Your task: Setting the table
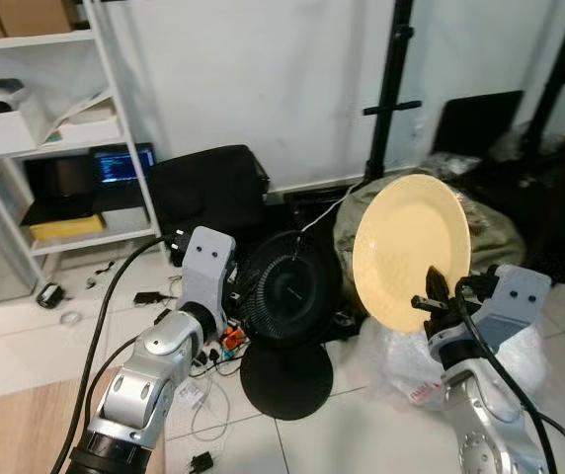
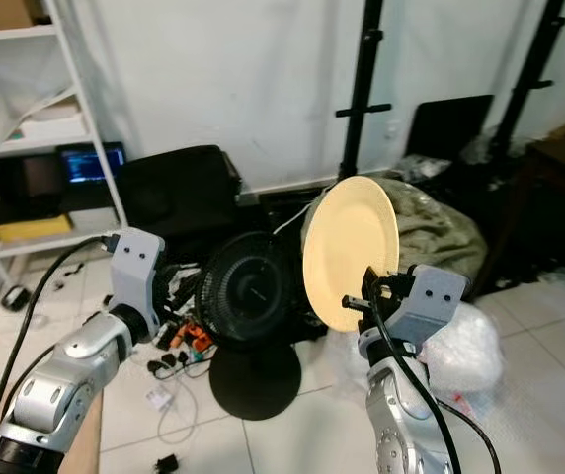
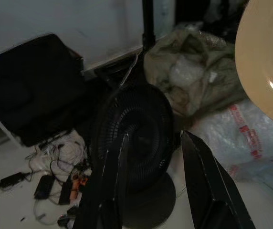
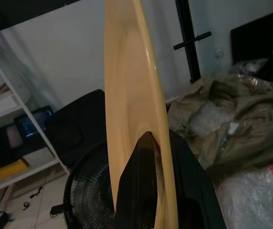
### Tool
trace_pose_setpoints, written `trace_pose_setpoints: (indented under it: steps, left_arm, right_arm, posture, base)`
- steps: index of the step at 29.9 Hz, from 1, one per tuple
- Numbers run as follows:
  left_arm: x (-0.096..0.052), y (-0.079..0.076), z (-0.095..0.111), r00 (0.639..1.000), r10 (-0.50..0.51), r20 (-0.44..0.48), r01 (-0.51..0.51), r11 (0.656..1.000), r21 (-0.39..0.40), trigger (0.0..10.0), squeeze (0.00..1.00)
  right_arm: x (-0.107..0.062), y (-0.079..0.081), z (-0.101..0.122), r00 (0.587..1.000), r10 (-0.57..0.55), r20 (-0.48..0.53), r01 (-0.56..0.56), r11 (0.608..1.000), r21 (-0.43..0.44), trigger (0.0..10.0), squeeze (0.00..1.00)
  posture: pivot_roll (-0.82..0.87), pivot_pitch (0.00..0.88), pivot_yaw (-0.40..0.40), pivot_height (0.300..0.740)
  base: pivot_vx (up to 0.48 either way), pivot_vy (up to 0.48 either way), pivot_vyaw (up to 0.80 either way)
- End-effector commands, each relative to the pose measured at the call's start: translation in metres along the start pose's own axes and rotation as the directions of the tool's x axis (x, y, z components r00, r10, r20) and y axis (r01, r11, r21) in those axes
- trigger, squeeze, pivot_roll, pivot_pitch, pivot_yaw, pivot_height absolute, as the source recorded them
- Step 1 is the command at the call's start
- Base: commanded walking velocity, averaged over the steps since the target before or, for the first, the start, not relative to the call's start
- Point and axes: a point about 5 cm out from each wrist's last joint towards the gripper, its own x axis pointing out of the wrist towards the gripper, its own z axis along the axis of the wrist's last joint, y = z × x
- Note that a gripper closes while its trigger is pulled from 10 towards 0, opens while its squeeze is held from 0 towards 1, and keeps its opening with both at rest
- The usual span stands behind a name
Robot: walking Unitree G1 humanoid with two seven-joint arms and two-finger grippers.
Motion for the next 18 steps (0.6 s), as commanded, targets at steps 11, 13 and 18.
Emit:
trace_pose_setpoints:
  steps: [11,13,18]
  left_arm:
    - [0.0003,0.0044,-0.0032,1.0,0.012,-0.012,-0.012,1.0,-0.006,10.0,0.0]
    - [0.0006,0.0049,-0.0038,1.0,0.017,-0.019,-0.018,1.0,-0.008,10.0,0.0]
    - [0.002,0.0063,-0.0057,0.999,0.032,-0.037,-0.033,0.999,-0.029,10.0,0.0]
  right_arm:
    - [-0.0005,0.0013,0.0027,1.0,0.002,0.015,-0.002,1.0,0.005,10.0,0.0]
    - [-0.0006,0.0013,0.0027,1.0,0.002,0.015,-0.002,1.0,0.004,10.0,0.0]
    - [-0.0004,0.0008,0.0031,1.0,0.002,0.016,-0.002,1.0,0.003,10.0,0.0]
  posture:
    - [-0.03,0.019,0.131,0.74]
    - [-0.03,0.019,0.131,0.74]
    - [-0.03,0.018,0.13,0.74]
  base:
    - [0.249,-0.325,0.0]
    - [0.0,0.0,0.0]
    - [0.0,0.0,0.0]
